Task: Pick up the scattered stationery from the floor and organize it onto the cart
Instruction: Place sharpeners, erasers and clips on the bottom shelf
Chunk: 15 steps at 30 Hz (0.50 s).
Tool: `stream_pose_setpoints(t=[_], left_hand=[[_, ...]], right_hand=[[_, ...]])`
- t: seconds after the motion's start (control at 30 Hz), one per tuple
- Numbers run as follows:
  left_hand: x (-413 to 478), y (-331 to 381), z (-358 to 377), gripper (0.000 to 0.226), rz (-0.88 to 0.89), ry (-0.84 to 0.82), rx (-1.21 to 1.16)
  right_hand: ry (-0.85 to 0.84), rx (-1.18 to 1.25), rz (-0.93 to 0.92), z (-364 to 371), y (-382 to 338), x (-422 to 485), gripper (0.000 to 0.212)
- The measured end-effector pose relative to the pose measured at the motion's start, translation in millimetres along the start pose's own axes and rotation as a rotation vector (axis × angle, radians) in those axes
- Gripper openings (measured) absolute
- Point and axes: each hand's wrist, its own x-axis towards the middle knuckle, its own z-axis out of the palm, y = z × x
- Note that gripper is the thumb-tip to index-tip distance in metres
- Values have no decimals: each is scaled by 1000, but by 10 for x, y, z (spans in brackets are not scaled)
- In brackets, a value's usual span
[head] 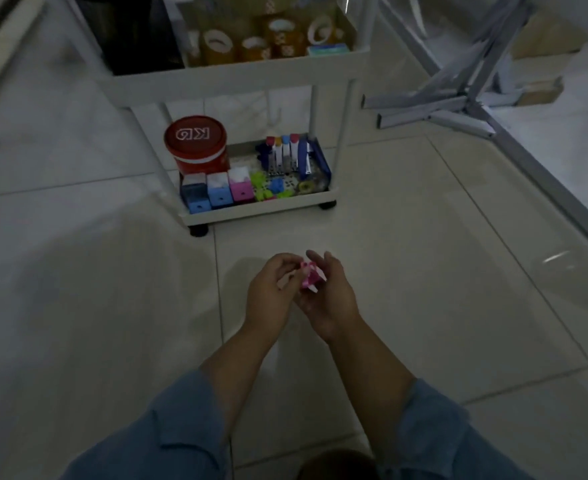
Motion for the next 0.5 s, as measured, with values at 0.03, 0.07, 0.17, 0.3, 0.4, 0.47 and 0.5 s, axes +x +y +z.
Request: stream_pose_setpoints(t=[0.03,0.07,0.17,0.3,0.4,0.47,0.5], left_hand=[[85,-54,-35,13,18,-12,74],[175,-116,-68,18,29,-33,177],[451,-249,-166,36,79,-86,416],[820,-268,-373,45,240,-2,549],[1098,-357,-560,59,306,-86,919],[1246,-438,-632,65,297,-157,1101],[1296,-479,-653,66,291,-193,1163]], right_hand=[[-17,32,17,53,37,133,29],[-23,41,23,98,73,264,31],[-47,-35,-25,212,161,666,44],[8,-308,-332,516,-100,1070,20],[85,-808,-783,761,-388,1379,23],[100,-1136,-1040,850,-498,1593,24],[114,-1272,-1111,870,-536,1698,24]])
